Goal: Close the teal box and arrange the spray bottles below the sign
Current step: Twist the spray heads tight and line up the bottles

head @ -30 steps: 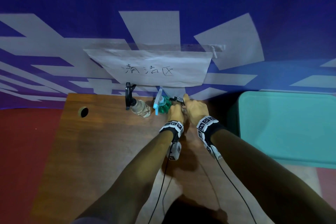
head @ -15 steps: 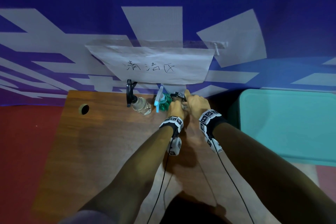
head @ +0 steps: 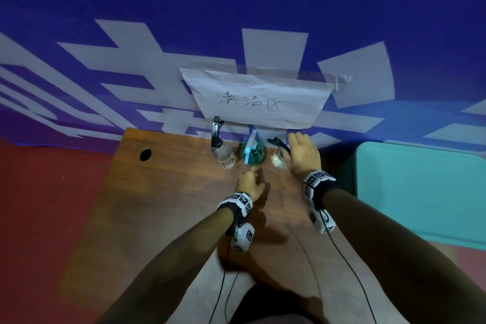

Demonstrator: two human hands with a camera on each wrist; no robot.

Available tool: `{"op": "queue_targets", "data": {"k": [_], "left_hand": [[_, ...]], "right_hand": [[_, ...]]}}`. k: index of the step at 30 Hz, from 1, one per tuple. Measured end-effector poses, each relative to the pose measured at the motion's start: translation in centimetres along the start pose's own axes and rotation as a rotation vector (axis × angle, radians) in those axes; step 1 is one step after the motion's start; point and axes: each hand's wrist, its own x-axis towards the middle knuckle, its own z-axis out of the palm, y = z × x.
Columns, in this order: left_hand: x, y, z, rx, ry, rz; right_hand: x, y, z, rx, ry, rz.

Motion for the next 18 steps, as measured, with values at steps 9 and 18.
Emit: {"op": "queue_targets", "data": {"k": [9,18], "left_hand": [[2.1,-1.2,-4.5,-0.198,0.082,0.014],[3.3,0.6,-5.6,-0.168,0.084,0.152]], "right_hand": [[2.1,-6.6,-0.2,0.176,-0.219,-0.028],[2.8,-8.2,2.7,0.480,-0.307,0.243]]}}
